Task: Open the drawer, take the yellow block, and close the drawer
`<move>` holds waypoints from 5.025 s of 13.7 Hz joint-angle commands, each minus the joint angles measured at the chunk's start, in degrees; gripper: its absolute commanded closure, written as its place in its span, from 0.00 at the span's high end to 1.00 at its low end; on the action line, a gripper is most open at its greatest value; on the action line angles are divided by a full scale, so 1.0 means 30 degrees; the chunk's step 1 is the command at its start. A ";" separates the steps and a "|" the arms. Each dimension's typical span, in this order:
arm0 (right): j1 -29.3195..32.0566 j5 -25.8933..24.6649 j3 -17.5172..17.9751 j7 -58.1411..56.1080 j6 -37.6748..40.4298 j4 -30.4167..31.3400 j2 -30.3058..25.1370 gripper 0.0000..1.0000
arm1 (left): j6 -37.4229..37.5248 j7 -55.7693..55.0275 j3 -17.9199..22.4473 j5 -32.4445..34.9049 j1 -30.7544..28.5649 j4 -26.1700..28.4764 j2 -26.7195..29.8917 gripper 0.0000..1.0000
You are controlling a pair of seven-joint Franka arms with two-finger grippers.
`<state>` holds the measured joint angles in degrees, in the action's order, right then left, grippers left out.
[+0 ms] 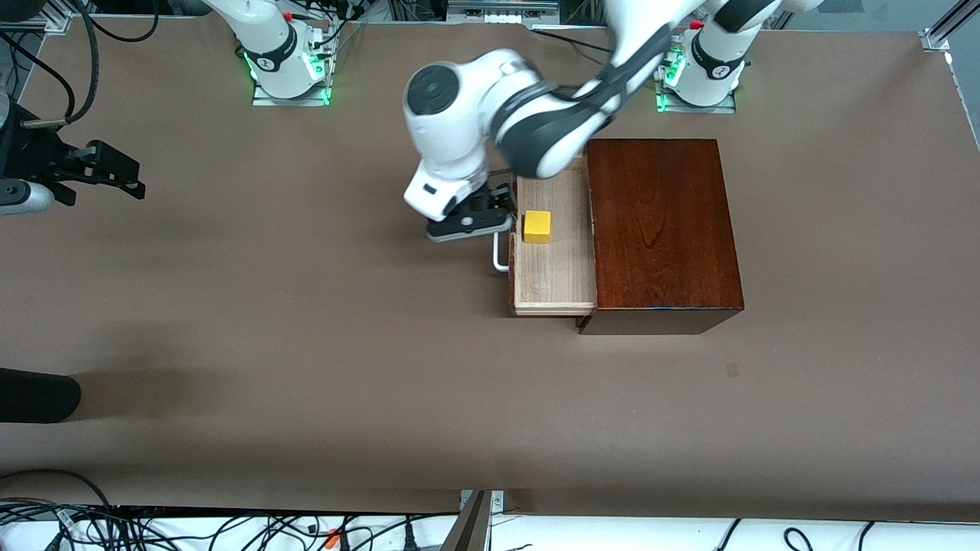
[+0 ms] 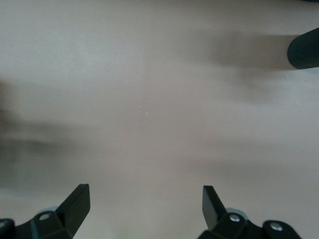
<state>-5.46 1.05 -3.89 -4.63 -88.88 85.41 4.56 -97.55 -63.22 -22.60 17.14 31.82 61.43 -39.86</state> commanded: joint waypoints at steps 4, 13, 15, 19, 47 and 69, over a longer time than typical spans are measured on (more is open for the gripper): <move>0.0092 -0.0205 0.0126 0.0342 -0.0195 -0.0021 0.0120 1.00 | 0.1401 0.4248 -0.0143 -0.2867 -0.4974 0.3249 0.5021 1.00; -0.0231 0.0555 0.1497 -0.0038 -0.0079 0.0008 -0.0055 1.00 | 0.2485 1.0723 -0.0056 -0.5445 -1.2065 0.3836 0.6927 1.00; -0.0231 0.0587 0.3338 -0.1320 0.0387 0.0008 -0.0056 1.00 | 0.2224 1.2917 0.1165 -0.6117 -1.2336 0.5585 0.8357 1.00; -0.1017 0.0558 0.7559 -0.5036 0.0332 0.0038 0.0820 1.00 | 0.1519 1.6728 0.5999 -0.7294 -0.9997 0.8638 1.1115 1.00; -1.1510 -0.7118 0.8124 -0.5020 -1.0157 -0.4445 1.2863 1.00 | 0.2837 2.1864 0.7444 -0.4980 -0.9171 0.9610 1.2878 1.00; -1.1832 -0.7792 0.7948 -0.4990 -0.9015 -0.6554 1.4094 1.00 | 0.2837 2.1600 0.7474 -0.5243 -0.9112 0.9405 1.2643 1.00</move>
<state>-40.18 -22.12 20.25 -19.24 -116.76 67.88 45.64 -88.90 1.34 -0.25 0.86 4.08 89.21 -2.49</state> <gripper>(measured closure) 0.000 0.000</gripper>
